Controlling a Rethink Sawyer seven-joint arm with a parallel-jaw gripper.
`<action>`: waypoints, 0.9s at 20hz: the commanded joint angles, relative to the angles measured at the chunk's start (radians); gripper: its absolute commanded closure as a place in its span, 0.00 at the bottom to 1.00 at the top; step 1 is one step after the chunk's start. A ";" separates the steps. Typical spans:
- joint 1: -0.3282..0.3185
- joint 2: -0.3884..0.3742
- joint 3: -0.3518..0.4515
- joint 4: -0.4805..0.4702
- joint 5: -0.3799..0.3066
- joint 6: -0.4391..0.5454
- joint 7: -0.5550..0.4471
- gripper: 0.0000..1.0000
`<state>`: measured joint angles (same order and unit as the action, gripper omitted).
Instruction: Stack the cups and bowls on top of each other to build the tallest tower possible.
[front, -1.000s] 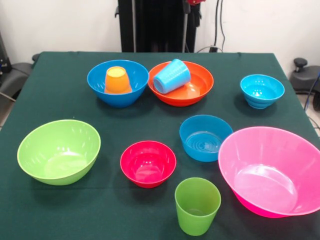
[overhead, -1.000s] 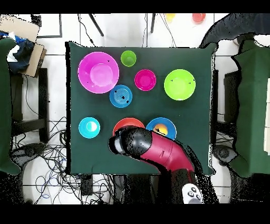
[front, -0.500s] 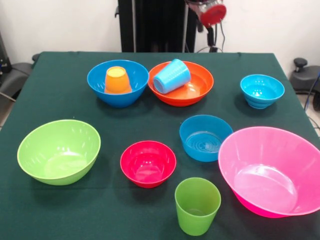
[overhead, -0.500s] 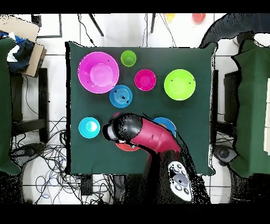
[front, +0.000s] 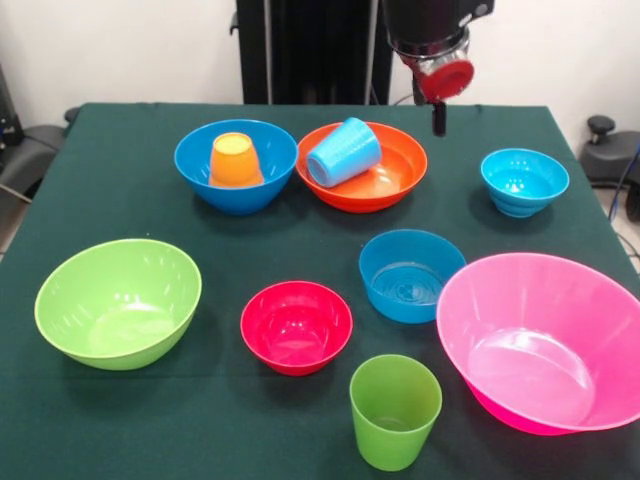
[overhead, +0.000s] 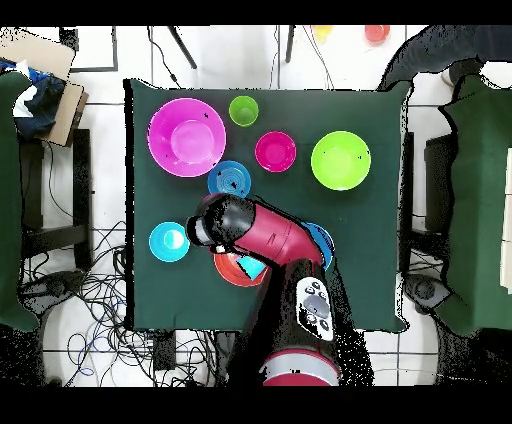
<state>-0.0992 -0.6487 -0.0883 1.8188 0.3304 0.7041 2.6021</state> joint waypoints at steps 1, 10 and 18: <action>0.012 0.047 -0.002 -0.045 0.039 -0.023 0.187 0.00; -0.020 -0.021 0.015 0.083 0.032 -0.085 0.088 0.00; -0.049 -0.038 0.029 0.137 0.016 -0.130 0.047 0.00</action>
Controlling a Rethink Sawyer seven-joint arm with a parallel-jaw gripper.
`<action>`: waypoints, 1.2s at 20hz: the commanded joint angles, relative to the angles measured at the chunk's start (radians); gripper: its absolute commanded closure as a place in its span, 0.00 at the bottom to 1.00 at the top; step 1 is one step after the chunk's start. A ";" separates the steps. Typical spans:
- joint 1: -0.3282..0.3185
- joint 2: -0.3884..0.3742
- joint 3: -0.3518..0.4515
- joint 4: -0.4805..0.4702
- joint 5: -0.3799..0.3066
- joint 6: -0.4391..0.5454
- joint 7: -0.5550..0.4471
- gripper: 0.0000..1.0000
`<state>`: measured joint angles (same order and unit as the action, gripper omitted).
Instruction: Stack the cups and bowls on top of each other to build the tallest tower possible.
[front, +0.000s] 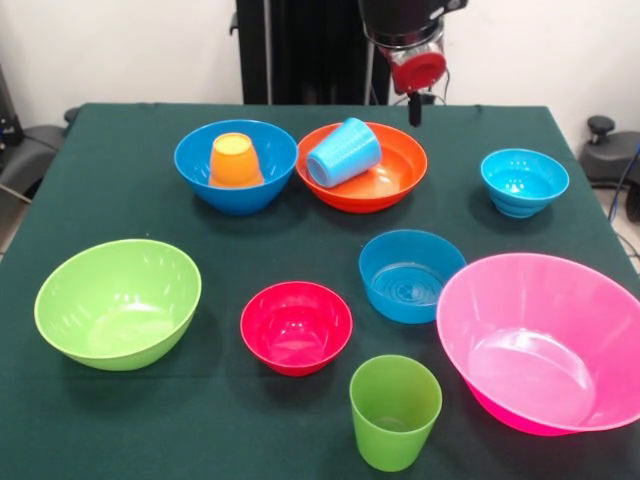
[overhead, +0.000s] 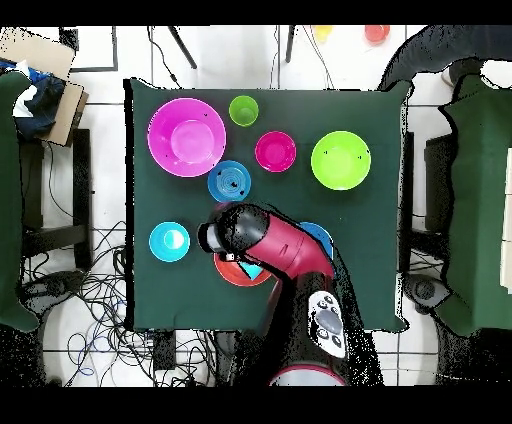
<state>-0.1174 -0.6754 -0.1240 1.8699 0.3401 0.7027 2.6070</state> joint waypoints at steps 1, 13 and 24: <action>-0.034 -0.012 0.069 0.093 0.007 -0.138 0.040 0.00; -0.025 0.011 0.084 0.069 0.052 -0.152 0.109 0.00; 0.042 0.021 0.088 0.080 0.184 -0.212 0.217 0.00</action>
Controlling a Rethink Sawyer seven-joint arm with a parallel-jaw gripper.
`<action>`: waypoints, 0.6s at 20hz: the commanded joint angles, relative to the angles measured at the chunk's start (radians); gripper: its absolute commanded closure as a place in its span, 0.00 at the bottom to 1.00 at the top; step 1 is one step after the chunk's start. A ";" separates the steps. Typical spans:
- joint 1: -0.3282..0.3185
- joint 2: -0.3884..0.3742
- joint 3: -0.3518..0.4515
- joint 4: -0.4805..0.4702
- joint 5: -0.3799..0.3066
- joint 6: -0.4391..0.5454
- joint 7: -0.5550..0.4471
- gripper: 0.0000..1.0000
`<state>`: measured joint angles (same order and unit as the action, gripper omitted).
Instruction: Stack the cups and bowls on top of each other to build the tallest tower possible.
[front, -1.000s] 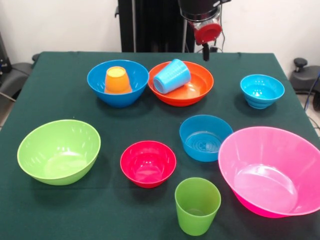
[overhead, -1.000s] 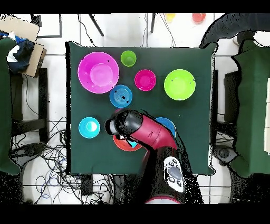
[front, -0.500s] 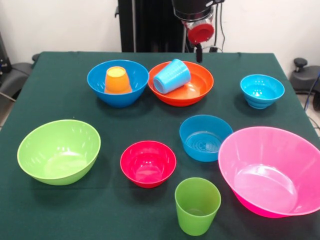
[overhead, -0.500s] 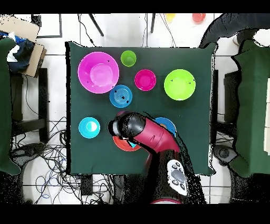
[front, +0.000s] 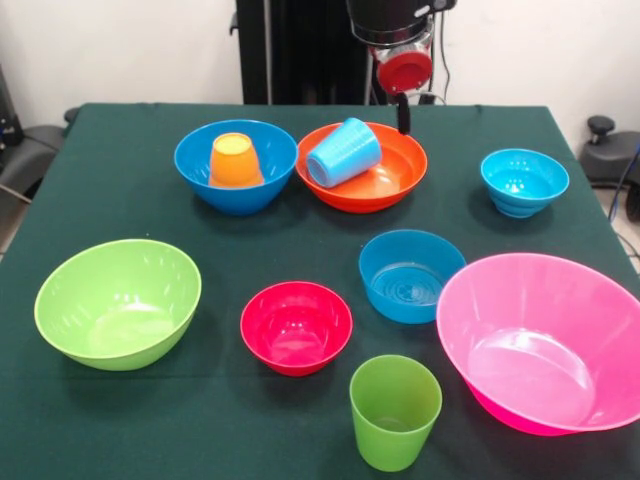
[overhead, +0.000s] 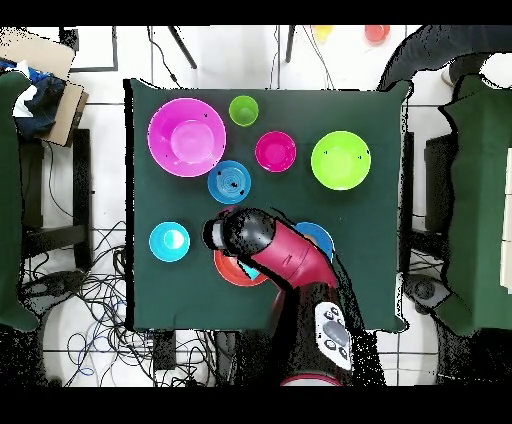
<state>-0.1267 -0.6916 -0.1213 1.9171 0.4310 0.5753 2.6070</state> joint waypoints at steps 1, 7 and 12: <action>0.055 0.033 0.083 0.034 0.102 -0.079 0.214 0.00; 0.085 -0.021 0.080 0.094 0.149 -0.074 0.186 0.00; 0.112 -0.073 0.086 0.171 0.176 -0.113 0.157 0.00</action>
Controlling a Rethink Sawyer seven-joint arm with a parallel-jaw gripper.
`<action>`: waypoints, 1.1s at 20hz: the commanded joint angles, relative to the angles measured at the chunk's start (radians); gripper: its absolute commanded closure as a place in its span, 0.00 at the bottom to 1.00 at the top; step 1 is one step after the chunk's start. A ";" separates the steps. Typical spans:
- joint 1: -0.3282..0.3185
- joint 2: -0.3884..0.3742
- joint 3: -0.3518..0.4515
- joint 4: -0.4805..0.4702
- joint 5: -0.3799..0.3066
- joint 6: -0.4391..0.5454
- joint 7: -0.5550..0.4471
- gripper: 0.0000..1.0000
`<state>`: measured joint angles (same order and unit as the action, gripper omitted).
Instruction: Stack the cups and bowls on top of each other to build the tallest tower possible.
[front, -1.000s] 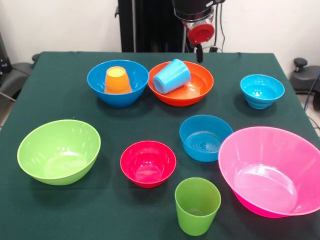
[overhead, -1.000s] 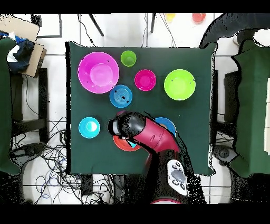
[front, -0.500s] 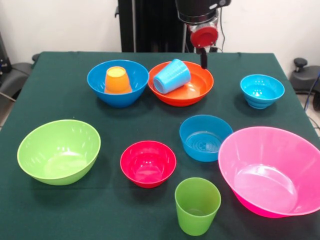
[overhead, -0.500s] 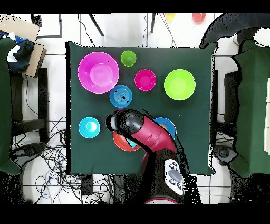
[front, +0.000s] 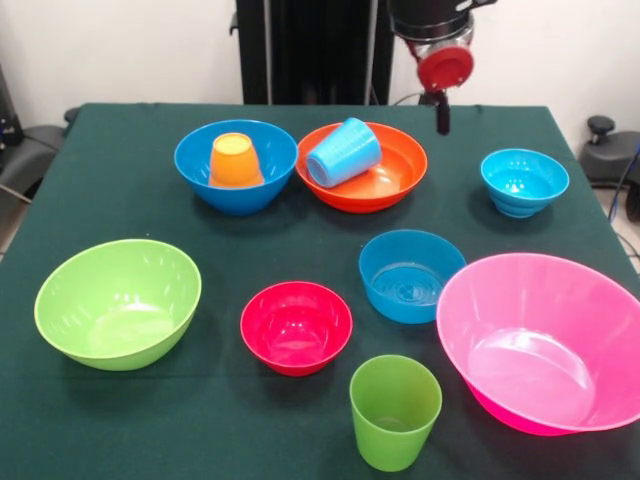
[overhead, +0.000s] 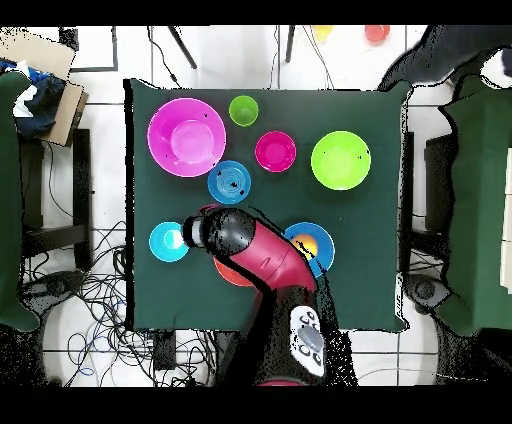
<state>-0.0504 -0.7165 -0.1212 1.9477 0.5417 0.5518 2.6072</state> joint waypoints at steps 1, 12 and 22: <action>0.033 -0.063 0.096 0.164 0.072 -0.103 0.141 0.00; -0.012 -0.218 0.040 0.284 -0.040 0.046 -0.034 0.00; -0.117 -0.087 0.045 0.161 -0.182 0.055 -0.077 0.00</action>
<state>-0.1150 -0.9058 -0.1233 2.1486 0.4657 0.5681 2.6072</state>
